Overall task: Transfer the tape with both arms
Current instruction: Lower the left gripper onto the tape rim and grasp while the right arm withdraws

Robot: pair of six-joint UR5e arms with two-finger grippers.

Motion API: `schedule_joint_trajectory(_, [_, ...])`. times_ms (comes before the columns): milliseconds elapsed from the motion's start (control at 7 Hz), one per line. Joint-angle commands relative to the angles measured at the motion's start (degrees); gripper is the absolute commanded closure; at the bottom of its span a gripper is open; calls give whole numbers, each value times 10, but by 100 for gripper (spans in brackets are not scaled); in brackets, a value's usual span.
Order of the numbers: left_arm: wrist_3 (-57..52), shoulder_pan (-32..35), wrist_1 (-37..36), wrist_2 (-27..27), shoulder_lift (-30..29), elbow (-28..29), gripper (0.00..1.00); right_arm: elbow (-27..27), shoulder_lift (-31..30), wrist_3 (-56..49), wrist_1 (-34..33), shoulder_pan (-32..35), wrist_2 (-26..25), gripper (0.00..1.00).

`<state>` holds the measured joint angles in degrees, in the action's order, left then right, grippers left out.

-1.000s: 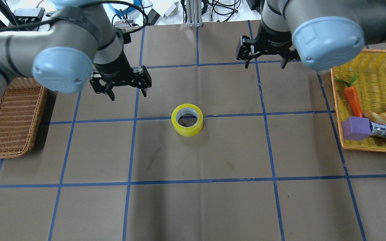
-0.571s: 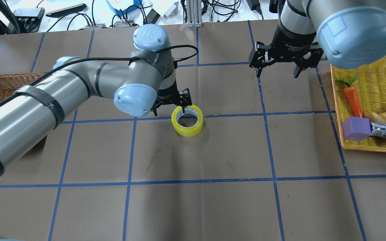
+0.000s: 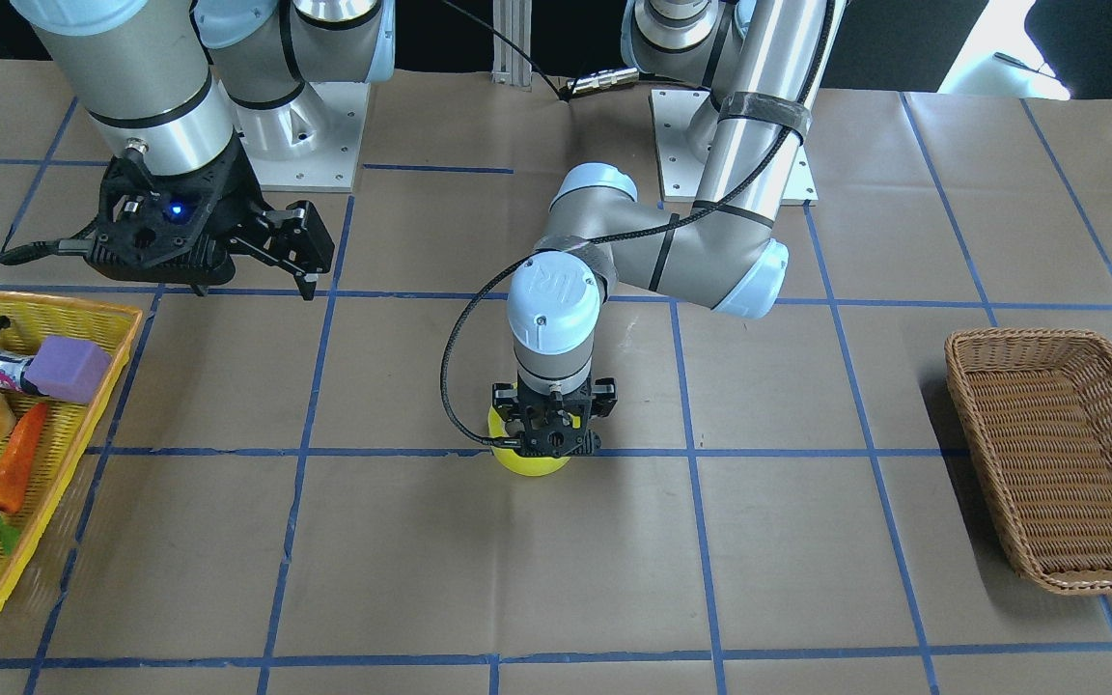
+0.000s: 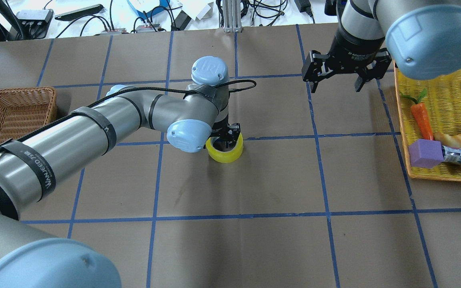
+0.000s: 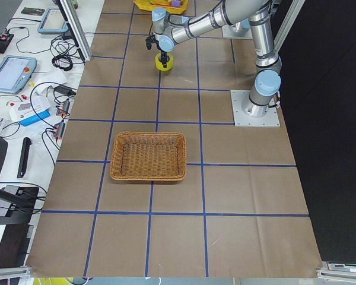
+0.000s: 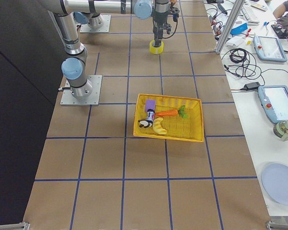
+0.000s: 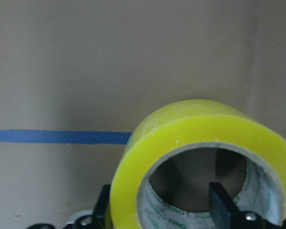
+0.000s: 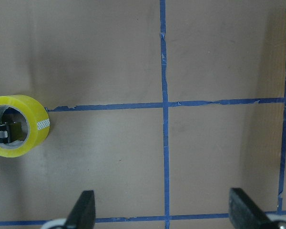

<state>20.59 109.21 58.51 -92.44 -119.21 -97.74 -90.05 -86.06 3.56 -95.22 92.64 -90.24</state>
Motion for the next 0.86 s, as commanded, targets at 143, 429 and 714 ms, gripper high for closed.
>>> schedule_joint_trajectory(143, [-50,-1,7,-6,9,0,100,6,-2,-14,1,-1,-1,0])
schedule_joint_trajectory(429, [-71,-56,96,-55,58,-3,100,1,-2,-15,-1,1,-3,0])
schedule_joint_trajectory(714, [-141,-173,124,-85,106,-3,100,0,-2,-15,-2,1,-3,0])
